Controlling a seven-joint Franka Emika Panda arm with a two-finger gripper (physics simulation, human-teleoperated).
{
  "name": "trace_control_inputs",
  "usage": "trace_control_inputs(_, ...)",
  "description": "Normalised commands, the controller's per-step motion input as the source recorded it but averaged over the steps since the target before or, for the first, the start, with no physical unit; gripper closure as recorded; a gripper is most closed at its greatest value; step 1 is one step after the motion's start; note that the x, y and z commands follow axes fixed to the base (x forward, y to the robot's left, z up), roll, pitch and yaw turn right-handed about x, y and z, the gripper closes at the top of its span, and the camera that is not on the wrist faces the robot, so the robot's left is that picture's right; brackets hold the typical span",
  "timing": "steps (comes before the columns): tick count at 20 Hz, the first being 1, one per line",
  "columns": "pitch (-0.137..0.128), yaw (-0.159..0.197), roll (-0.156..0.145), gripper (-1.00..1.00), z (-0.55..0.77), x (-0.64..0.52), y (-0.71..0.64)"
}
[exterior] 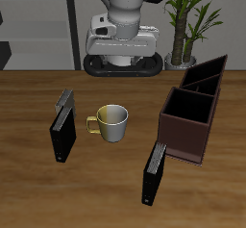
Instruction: Place the white-yellow mug into the left desk caddy's right compartment and place the left black book into the left desk caddy's back compartment and place the right black book into the left desk caddy's front compartment
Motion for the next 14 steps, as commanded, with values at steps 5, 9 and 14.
trace_control_inputs(5,-0.017,0.008,-0.016,-1.00,0.05,0.00,-0.03)
trace_control_inputs(9,-0.081,-0.069,-0.032,-1.00,0.11,0.00,-0.17)
trace_control_inputs(14,-0.030,-0.001,0.061,-1.00,-0.22,0.05,0.09)
